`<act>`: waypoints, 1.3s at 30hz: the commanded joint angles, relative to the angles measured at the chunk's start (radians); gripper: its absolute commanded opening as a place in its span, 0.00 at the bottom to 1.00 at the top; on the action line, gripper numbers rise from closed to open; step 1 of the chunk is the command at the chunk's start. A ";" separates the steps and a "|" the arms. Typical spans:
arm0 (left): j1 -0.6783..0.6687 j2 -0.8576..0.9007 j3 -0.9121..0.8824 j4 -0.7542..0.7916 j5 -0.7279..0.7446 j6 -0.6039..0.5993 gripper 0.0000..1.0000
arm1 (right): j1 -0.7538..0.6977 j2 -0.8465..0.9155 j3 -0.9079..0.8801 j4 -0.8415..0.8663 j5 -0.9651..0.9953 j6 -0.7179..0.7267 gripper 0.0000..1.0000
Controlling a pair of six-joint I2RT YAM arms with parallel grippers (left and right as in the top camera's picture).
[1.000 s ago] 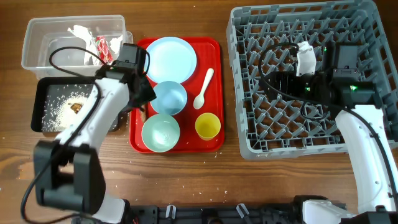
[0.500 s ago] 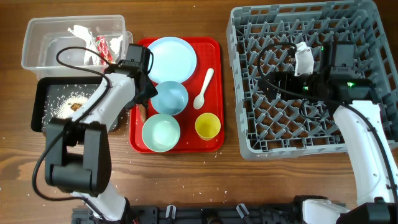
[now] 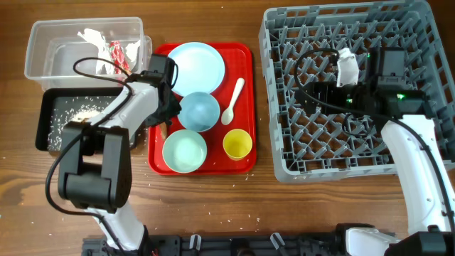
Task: Sort waste into correct bins and load items into the dishwasher rack
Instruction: 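Grasp the brown carrot with left gripper and place it on black tray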
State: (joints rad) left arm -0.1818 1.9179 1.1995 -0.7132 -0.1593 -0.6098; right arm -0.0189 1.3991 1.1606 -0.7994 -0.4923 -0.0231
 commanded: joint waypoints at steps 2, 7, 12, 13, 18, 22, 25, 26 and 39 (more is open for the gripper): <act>0.007 0.050 -0.010 0.008 0.005 0.003 0.16 | 0.000 0.010 0.010 0.006 0.007 0.004 1.00; 0.008 0.031 0.011 0.004 0.025 0.003 0.04 | 0.000 0.010 0.010 0.006 0.007 0.004 1.00; 0.014 -0.072 0.201 -0.185 0.042 0.050 0.04 | 0.000 0.010 0.010 0.023 0.007 0.005 1.00; 0.021 -0.110 0.258 -0.240 0.042 0.053 0.04 | 0.000 0.010 0.010 0.031 0.007 0.005 1.00; 0.077 -0.269 0.315 -0.299 0.037 0.052 0.04 | 0.000 0.010 0.010 0.036 0.007 0.005 1.00; 0.224 -0.312 0.301 -0.363 -0.086 -0.060 0.04 | 0.000 0.010 0.010 0.037 0.007 0.005 1.00; 0.358 -0.290 0.229 -0.344 -0.091 -0.159 0.04 | 0.000 0.010 0.010 0.037 0.006 0.006 1.00; 0.389 -0.282 0.200 -0.324 -0.097 -0.207 0.04 | 0.000 0.010 0.010 0.037 0.007 0.008 0.99; 0.479 -0.096 -0.055 0.075 -0.096 -0.270 0.34 | 0.000 0.010 0.010 0.033 0.006 0.027 1.00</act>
State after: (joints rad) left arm 0.2958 1.8141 1.1526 -0.6426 -0.2386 -0.8677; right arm -0.0189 1.3991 1.1603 -0.7654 -0.4923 -0.0090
